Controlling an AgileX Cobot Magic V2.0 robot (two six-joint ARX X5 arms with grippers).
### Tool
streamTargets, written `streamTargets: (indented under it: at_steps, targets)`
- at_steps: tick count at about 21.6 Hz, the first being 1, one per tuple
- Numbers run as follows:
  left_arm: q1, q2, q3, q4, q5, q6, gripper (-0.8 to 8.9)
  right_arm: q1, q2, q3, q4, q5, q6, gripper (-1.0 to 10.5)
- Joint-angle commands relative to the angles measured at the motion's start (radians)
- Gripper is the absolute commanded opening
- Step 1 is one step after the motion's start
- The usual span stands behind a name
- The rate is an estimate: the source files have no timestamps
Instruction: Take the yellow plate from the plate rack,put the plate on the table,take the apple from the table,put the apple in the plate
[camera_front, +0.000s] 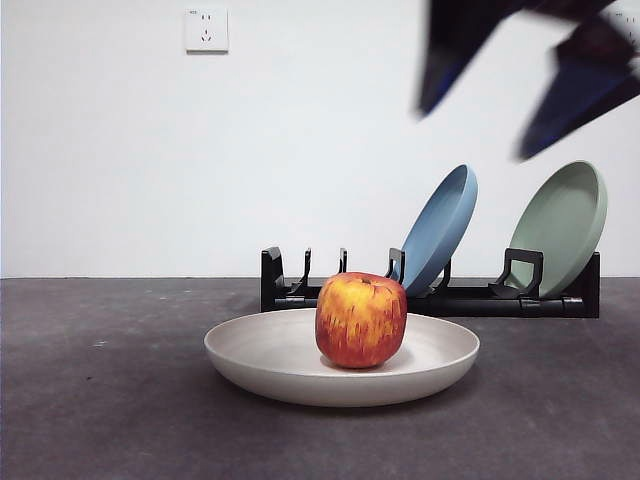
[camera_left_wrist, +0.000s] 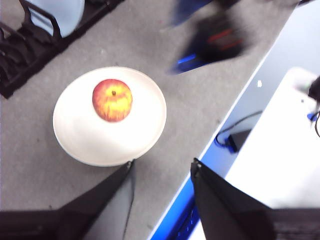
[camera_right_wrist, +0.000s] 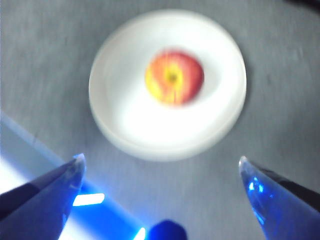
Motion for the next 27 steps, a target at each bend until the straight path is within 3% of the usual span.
streamTargets:
  at_steps: [1,5,7,12,16,27]
  targets:
    - [-0.002,0.002,-0.004,-0.013,0.029,0.012,1.87,0.003,-0.071,-0.004,-0.133,-0.001,0.008,6.6]
    - [-0.002,0.002,-0.004,-0.029,0.071,0.012,1.87,0.003,-0.164,-0.004,-0.269,-0.002,0.01,6.5]
    - [-0.002,0.002,-0.004,-0.034,0.083,0.012,1.87,0.003,-0.201,-0.004,-0.318,-0.028,0.01,5.9]
    - [-0.002,0.002,-0.004,-0.049,0.126,0.011,1.8,0.003,-0.27,-0.004,-0.363,-0.179,0.01,3.1]
    - [-0.002,0.002,-0.004,-0.055,0.139,0.011,-0.2,0.003,-0.299,-0.004,-0.362,-0.211,0.002,-0.1]
    - [-0.002,0.002,-0.004,-0.055,0.144,0.011,-0.03,0.002,-0.304,-0.004,-0.362,-0.209,0.005,0.0]
